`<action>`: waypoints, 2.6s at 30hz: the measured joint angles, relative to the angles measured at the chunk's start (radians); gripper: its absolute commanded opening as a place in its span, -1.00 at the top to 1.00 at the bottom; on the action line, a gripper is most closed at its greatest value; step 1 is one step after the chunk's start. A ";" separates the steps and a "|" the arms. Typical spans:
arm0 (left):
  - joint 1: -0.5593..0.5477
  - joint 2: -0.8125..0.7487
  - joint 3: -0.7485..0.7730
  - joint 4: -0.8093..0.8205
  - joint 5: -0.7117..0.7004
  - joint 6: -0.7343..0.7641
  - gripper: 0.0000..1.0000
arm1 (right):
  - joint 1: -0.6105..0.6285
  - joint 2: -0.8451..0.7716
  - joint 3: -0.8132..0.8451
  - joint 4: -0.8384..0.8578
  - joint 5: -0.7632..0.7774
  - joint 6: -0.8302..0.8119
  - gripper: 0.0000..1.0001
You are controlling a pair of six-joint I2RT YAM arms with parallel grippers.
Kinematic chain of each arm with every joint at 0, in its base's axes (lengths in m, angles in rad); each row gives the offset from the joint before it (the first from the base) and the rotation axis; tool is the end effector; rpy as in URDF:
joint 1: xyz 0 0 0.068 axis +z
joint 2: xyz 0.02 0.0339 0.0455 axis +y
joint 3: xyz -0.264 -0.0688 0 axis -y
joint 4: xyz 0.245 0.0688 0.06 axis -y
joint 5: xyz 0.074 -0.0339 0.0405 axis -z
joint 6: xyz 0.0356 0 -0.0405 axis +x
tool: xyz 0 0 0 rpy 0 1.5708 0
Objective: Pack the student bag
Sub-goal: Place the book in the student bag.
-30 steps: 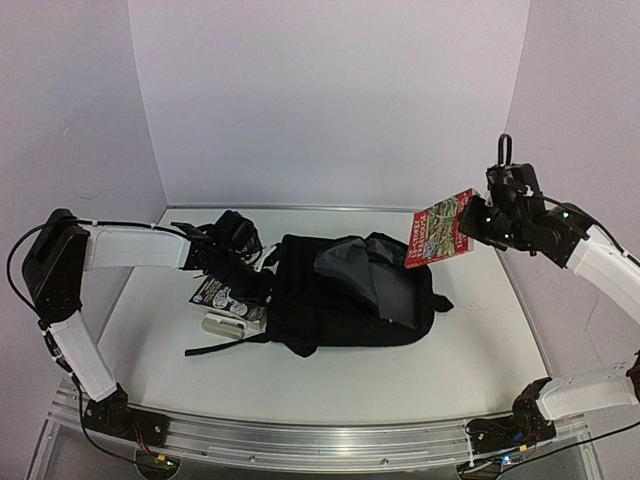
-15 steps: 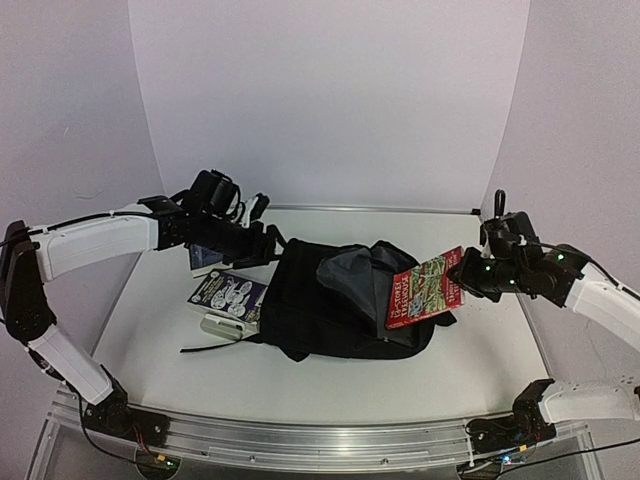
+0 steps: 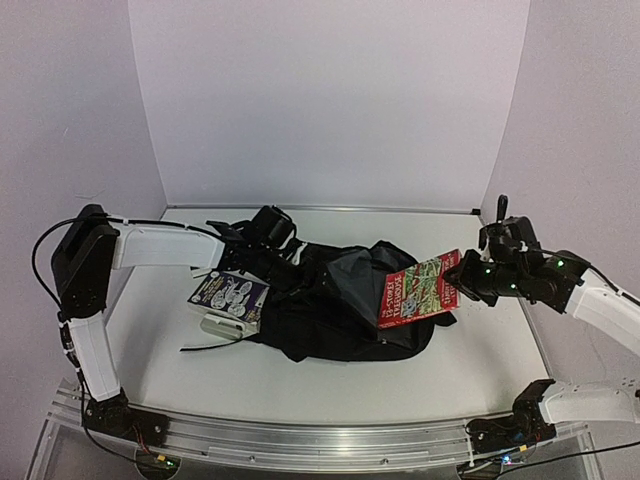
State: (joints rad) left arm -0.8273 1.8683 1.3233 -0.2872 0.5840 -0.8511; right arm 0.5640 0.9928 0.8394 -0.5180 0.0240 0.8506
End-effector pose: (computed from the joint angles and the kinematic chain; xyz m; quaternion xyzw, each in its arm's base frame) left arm 0.2616 -0.3135 0.2135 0.0933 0.8943 -0.4366 0.0312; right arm 0.1803 0.1131 0.2883 0.1338 0.8905 0.2742 0.3374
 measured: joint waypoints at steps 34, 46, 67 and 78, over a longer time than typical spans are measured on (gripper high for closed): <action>-0.025 -0.240 -0.017 0.333 0.080 0.224 1.00 | 0.000 0.172 -0.209 0.567 -0.259 0.254 1.00; -0.025 -0.207 -0.016 0.360 0.123 0.195 1.00 | 0.087 0.551 -0.122 0.941 -0.228 0.269 1.00; -0.022 -0.152 0.120 0.310 0.129 0.210 1.00 | 0.164 0.870 0.006 1.118 -0.131 0.388 1.00; -0.020 -0.126 0.185 0.271 0.147 0.229 1.00 | 0.166 0.878 0.047 1.112 -0.154 0.391 1.00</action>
State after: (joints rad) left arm -0.8474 1.7427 1.5080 -0.0166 0.7315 -0.6223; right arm 0.7302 1.8706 0.8867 0.5939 -0.1301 1.2413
